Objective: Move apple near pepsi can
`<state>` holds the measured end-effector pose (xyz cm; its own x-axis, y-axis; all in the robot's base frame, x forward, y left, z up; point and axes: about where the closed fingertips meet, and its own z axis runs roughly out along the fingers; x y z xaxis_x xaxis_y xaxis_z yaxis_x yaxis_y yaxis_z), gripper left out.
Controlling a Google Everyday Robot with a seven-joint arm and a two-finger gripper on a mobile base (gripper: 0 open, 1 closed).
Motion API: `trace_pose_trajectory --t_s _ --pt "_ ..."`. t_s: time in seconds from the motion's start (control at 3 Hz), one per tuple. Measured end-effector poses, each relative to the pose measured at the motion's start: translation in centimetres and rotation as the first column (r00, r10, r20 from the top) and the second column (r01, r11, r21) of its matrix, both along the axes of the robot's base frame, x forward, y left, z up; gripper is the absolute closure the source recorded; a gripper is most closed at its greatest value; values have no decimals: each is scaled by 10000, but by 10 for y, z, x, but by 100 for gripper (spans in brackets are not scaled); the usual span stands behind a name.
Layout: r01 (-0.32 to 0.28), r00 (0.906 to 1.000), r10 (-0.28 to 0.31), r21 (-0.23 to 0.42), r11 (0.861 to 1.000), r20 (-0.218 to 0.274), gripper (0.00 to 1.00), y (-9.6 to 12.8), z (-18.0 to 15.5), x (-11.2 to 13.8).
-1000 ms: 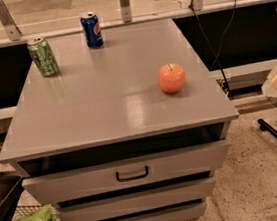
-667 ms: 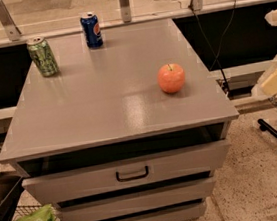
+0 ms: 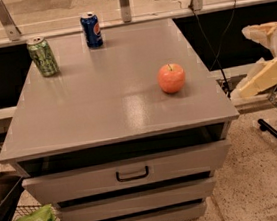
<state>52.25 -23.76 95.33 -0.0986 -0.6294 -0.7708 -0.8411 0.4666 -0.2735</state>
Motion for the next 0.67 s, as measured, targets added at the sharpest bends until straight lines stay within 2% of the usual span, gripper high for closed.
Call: trace_pose_trajectory --t_s 0.33,0.67 --pt "-213 9994 208 167 9996 283 0 8 -13 27" --pt "-252 9995 253 -77 9997 169 0 16 -24 54"
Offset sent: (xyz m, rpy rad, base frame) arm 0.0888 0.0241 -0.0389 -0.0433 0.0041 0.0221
